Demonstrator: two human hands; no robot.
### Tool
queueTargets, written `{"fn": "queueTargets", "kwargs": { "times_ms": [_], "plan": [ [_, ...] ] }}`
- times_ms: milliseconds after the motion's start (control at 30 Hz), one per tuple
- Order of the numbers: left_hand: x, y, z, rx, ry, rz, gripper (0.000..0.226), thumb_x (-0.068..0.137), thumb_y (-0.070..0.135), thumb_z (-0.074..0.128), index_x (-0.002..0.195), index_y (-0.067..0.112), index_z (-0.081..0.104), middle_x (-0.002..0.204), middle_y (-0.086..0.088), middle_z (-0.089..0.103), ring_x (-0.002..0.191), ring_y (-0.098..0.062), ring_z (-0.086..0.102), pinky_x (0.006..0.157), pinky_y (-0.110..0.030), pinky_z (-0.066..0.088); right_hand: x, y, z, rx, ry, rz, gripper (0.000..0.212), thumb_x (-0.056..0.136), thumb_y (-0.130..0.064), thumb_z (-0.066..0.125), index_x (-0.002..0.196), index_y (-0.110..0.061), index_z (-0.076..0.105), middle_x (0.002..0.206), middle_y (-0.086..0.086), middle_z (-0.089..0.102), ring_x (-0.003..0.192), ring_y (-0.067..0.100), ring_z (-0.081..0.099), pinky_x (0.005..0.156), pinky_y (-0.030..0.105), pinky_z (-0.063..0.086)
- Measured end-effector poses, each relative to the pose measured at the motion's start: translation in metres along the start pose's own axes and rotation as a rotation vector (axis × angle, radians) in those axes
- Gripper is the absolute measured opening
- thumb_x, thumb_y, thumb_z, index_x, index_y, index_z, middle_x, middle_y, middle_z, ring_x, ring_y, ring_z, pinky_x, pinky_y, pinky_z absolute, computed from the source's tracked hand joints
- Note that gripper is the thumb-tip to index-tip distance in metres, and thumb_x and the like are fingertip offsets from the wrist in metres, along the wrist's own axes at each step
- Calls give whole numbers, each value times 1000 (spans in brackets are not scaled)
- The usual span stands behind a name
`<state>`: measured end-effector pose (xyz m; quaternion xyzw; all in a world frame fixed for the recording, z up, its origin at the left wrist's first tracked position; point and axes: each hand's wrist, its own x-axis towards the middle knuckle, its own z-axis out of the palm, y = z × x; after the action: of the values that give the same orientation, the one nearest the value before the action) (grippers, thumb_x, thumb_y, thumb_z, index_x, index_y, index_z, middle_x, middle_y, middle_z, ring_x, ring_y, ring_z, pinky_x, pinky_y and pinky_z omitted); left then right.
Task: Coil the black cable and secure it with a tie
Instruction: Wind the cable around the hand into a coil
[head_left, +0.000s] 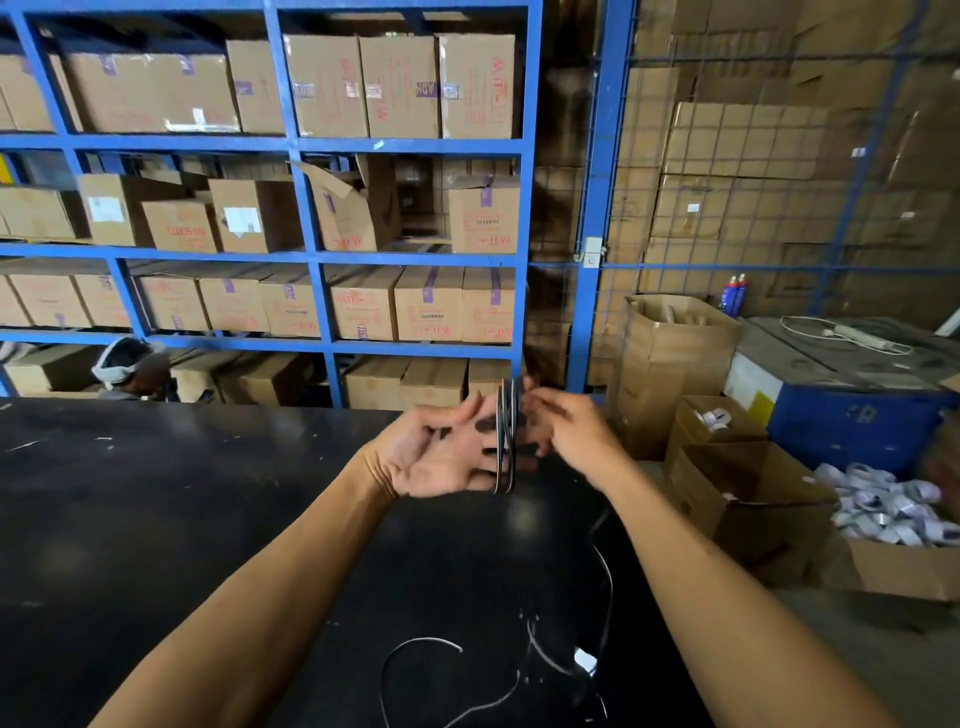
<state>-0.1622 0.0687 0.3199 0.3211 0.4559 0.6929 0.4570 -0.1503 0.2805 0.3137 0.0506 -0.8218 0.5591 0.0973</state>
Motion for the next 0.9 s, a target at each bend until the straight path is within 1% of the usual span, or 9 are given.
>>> {"fn": "queueTargets", "kwargs": {
  "times_ms": [167, 267, 333, 433, 533, 633, 700, 767, 900],
  "plan": [
    [0, 31, -4, -71, 33, 193, 55, 103, 37, 32, 157, 29, 24, 166, -21, 5, 142, -48, 10, 115, -69, -7, -35, 32, 35, 167, -171, 27, 20, 104, -29, 53, 109, -34, 72, 79, 4, 59, 63, 11, 54, 71, 37, 57],
    [-3, 42, -16, -90, 159, 293, 55, 102, 39, 32, 156, 33, 23, 165, -17, 16, 142, -48, 17, 116, -65, 5, -50, 39, 42, 119, -280, 42, 25, 103, -40, 54, 110, -31, 76, 71, 1, 55, 59, 8, 52, 65, 29, 54],
    [-8, 46, -26, -129, 281, 316, 51, 101, 40, 36, 150, 31, 38, 160, -14, 31, 139, -46, 26, 116, -62, 10, -55, 37, 38, 85, -298, 43, 25, 101, -39, 57, 103, -26, 78, 64, -1, 48, 53, 6, 48, 59, 28, 51],
    [-19, 44, -42, -59, 473, 264, 29, 98, 41, 45, 110, 28, 67, 136, -9, 52, 108, -32, 46, 103, -49, 30, -55, 24, 23, 84, -281, 31, 18, 96, -33, 67, 95, -20, 79, 59, -1, 45, 47, 7, 44, 52, 28, 50],
    [-18, 28, -45, 13, 531, 141, 19, 99, 39, 47, 100, 24, 60, 107, -4, 56, 76, -19, 46, 90, -35, 30, -44, -2, 6, 5, -235, 12, 10, 91, -23, 74, 99, -19, 78, 74, 6, 65, 48, 8, 51, 55, 24, 54],
    [-10, 16, -39, 85, 493, -3, 20, 93, 40, 62, 101, 22, 58, 86, -2, 46, 71, -15, 48, 87, -31, 33, -25, -26, -7, -34, -176, -17, 21, 89, -13, 75, 109, -21, 74, 94, 5, 74, 56, 11, 64, 65, 32, 64],
    [-6, 12, -34, 159, 450, -140, 34, 93, 42, 62, 116, 18, 62, 104, -5, 60, 90, -17, 59, 88, -33, 43, -12, -39, -16, -10, -153, -37, 27, 89, -12, 75, 113, -23, 71, 90, 7, 74, 61, 17, 67, 71, 42, 65],
    [-1, 9, -31, 259, 434, -269, 42, 97, 42, 52, 131, 19, 59, 133, -9, 60, 118, -21, 57, 107, -40, 40, -2, -50, -25, 0, -137, -74, 24, 92, -12, 72, 113, -25, 70, 92, 7, 72, 63, 18, 68, 73, 44, 65],
    [-4, 6, -20, 234, 275, -293, 53, 96, 44, 55, 140, 15, 52, 149, -13, 45, 121, -24, 46, 112, -44, 26, 12, -55, -41, -69, -21, -141, 16, 96, -15, 67, 106, -27, 74, 75, -1, 65, 53, 10, 59, 62, 32, 59]
  ]
}}
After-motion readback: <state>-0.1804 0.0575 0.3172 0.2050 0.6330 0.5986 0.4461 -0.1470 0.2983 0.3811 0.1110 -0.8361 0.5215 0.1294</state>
